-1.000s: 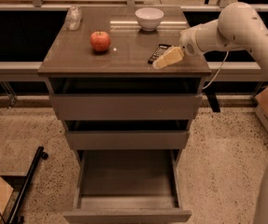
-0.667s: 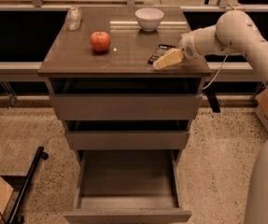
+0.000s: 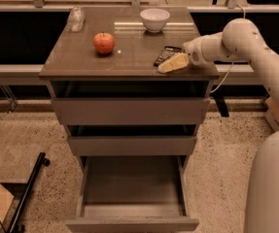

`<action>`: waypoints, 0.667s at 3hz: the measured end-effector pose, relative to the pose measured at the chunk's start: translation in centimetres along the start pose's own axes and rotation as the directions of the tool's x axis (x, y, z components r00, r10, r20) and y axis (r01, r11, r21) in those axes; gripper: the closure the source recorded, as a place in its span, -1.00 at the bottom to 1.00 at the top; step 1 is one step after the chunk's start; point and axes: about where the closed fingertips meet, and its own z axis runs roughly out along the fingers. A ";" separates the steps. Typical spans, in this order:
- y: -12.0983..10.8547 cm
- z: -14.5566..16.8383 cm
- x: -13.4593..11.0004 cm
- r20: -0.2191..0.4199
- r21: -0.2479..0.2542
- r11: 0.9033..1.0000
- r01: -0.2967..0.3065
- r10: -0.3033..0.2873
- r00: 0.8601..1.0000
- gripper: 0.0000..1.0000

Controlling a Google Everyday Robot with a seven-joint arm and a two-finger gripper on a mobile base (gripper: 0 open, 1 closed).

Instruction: Place rxbar chocolate into bottom drawer

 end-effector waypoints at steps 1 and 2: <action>0.0 -0.1 -0.2 0.000 0.000 1.000 0.000 0.000 1.000 -0.15; 0.0 -0.2 -0.4 0.000 0.000 1.000 0.000 0.000 1.000 0.32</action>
Offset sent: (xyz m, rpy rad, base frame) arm -0.0003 0.0308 -0.0070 0.1019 -0.0018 0.0869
